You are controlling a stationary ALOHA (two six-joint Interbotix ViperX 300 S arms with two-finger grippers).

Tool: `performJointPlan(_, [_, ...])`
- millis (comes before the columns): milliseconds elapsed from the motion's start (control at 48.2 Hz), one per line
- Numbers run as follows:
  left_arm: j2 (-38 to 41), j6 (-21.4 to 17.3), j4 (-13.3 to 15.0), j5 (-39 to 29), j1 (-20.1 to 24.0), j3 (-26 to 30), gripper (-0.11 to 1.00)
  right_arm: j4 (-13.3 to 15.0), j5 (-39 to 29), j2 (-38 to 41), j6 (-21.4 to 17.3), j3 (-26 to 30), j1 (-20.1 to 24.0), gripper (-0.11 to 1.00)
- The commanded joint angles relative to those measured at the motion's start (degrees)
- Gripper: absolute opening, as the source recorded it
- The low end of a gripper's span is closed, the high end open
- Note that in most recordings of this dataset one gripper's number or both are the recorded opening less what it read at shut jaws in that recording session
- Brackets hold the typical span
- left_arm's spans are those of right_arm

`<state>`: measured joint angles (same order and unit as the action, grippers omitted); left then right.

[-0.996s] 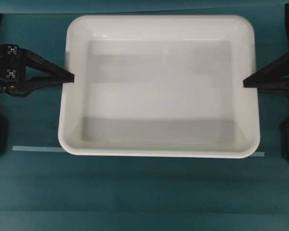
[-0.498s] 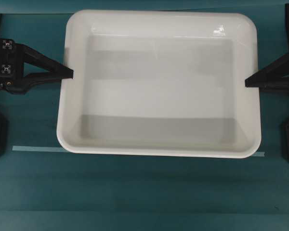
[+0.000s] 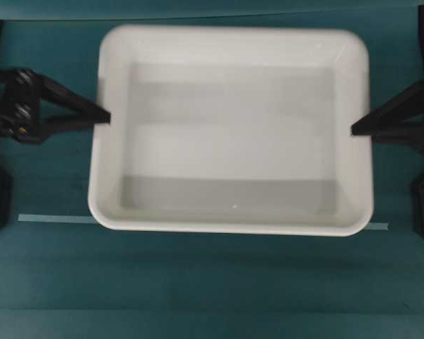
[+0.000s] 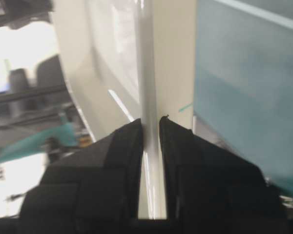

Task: Lift the white case with both hands.
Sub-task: 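Lower the tray back onto the table with both grippers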

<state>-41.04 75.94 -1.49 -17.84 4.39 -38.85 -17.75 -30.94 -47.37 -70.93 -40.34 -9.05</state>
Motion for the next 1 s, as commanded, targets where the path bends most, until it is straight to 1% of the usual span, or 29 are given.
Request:
performJointPlan(0, [2.6, -0.3, -0.1, 1.3, -0.1, -1.1, 0.07, -0.1, 3.3, 3.2, 1.3, -1.5, 1.1, 0.12])
performJointPlan(166, [4.3, -0.3, -0.1, 4.3, 1.0, -4.6, 0.07, -0.1, 7.2, 5.8, 3.3, -7.2, 2.1, 0.12])
performJointPlan(415, [8.6, 0.3, -0.1, 6.2, 1.1, -11.0, 0.07, -0.1, 11.8, 8.2, 3.4, -12.7, 2.6, 0.12])
performJointPlan(540, [10.8, 0.5, -0.1, 7.6, 1.2, -12.6, 0.07, -0.1, 12.7, 9.5, 3.5, -15.6, 2.6, 0.12])
performJointPlan(789, [14.0, 0.6, -0.1, 8.0, 1.2, -15.3, 0.07, -0.1, 17.8, 13.9, 3.6, -19.5, 3.3, 0.12])
performJointPlan(976, [17.1, 0.7, -0.1, 9.0, 1.2, -17.4, 0.07, -0.1, 20.7, 17.9, 3.7, -21.1, 4.0, 0.12])
